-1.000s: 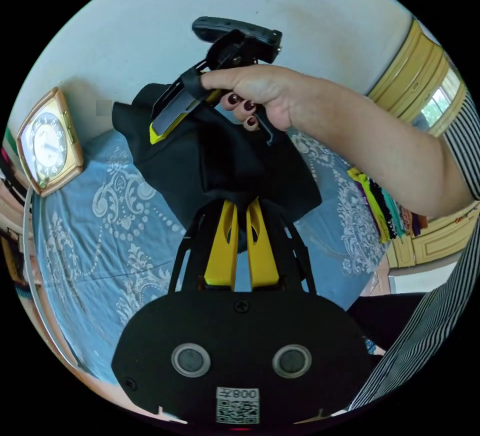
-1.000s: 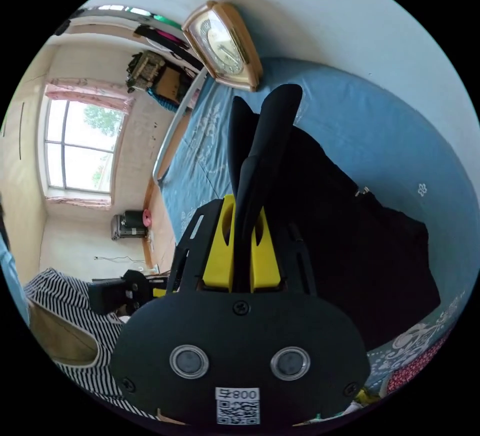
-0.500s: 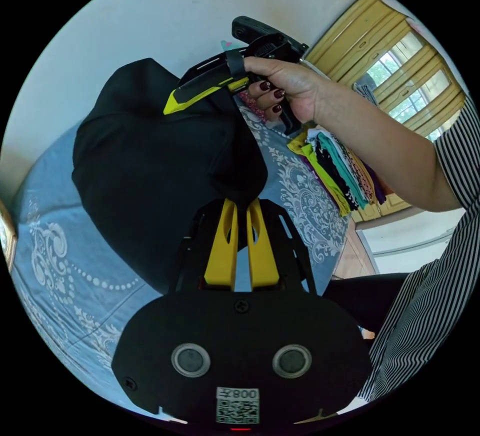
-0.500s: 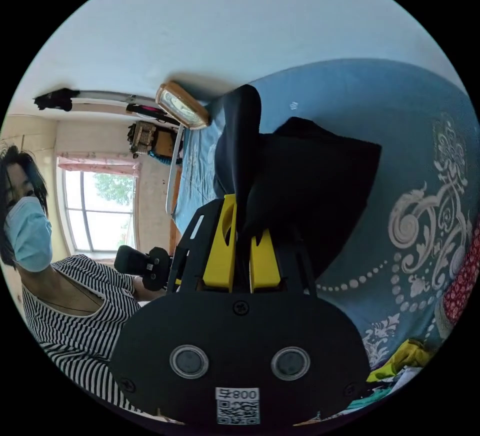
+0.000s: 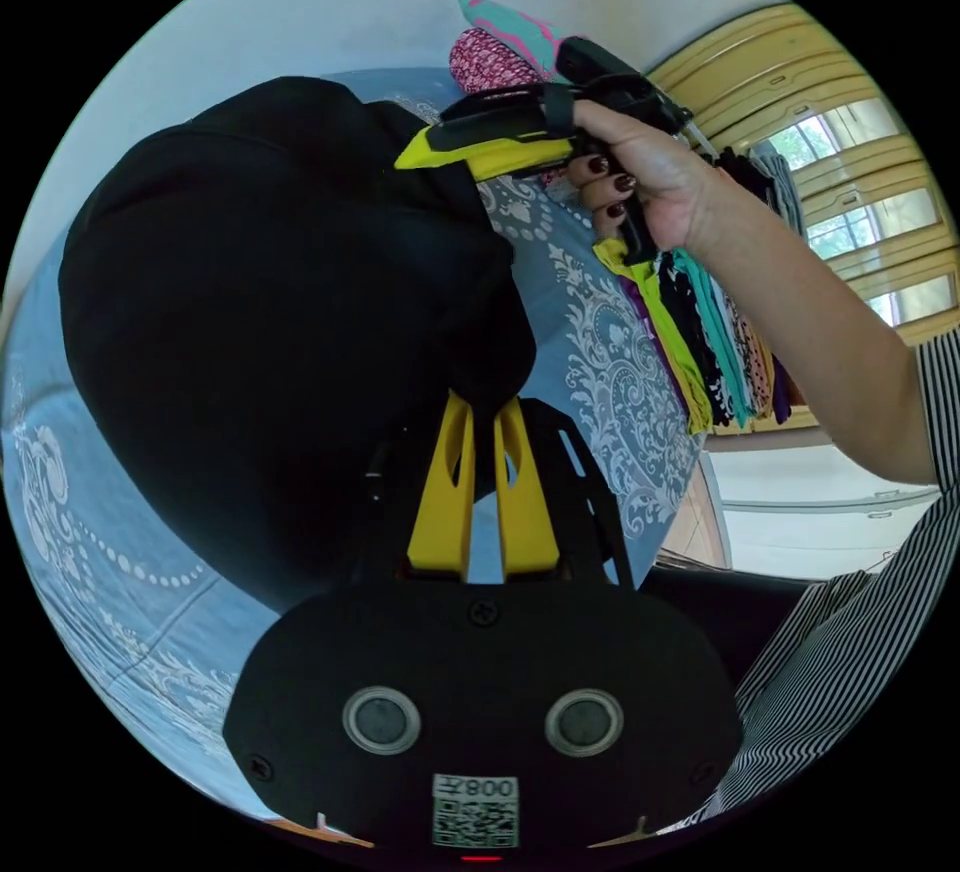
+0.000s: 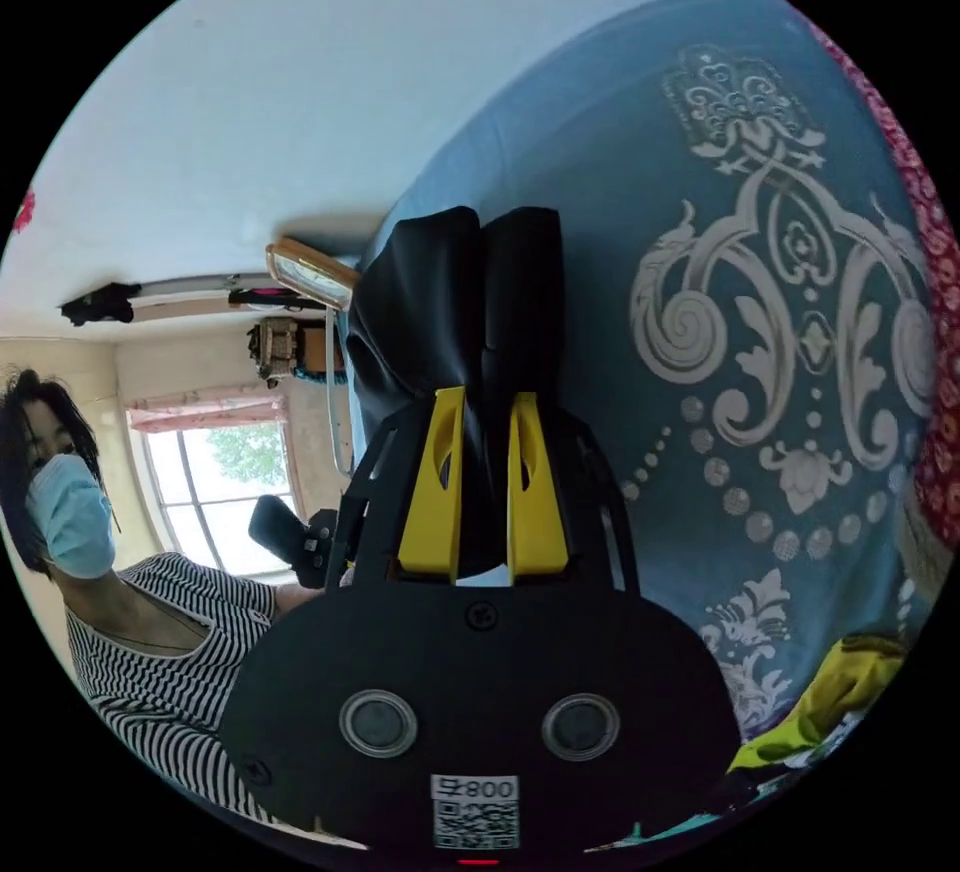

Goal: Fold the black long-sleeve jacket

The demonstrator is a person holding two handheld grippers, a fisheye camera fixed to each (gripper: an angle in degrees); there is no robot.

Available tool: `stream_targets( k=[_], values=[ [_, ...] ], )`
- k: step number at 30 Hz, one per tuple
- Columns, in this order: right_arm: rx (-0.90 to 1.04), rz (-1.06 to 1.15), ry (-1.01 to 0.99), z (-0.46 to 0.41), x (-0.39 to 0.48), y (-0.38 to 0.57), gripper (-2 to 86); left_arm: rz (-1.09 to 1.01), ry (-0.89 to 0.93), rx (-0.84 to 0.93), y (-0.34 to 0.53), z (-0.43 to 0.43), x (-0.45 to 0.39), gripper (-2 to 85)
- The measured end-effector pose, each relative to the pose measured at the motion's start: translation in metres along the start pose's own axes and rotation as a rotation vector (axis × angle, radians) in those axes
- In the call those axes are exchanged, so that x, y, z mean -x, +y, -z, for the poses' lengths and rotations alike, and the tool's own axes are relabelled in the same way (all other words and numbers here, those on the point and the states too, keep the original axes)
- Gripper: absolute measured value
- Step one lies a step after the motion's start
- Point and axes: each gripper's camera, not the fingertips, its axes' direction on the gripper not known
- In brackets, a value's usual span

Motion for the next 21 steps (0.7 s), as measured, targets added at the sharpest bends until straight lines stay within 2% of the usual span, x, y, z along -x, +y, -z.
stream_targets(
  k=[2,5,7,11,13,18,21],
  values=[
    [-0.051,0.001,0.093,0.014,0.008,0.007,6.9,0.009,-0.002,0.005,-0.01,-0.003,-0.002,3.0],
    [-0.08,0.121,0.175,0.017,0.049,0.002,7.1,0.017,-0.01,0.019,-0.022,-0.008,-0.003,3.1],
    [-0.066,0.304,0.159,0.001,0.096,-0.015,7.4,0.014,-0.01,0.03,-0.028,-0.01,-0.004,3.3],
    [-0.067,0.532,0.228,-0.028,0.167,-0.049,8.2,0.011,-0.031,0.023,-0.038,-0.011,-0.007,3.6],
    [0.005,0.621,0.288,-0.066,0.191,-0.076,8.5,0.018,-0.013,0.003,-0.04,-0.009,-0.005,3.9],
    [0.255,0.665,0.407,-0.145,0.199,-0.11,9.9,0.034,0.036,-0.018,-0.045,-0.008,0.003,4.3],
    [0.298,0.658,0.452,-0.157,0.193,-0.112,8.0,0.028,0.038,-0.024,-0.048,-0.006,0.006,4.1]
  ],
)
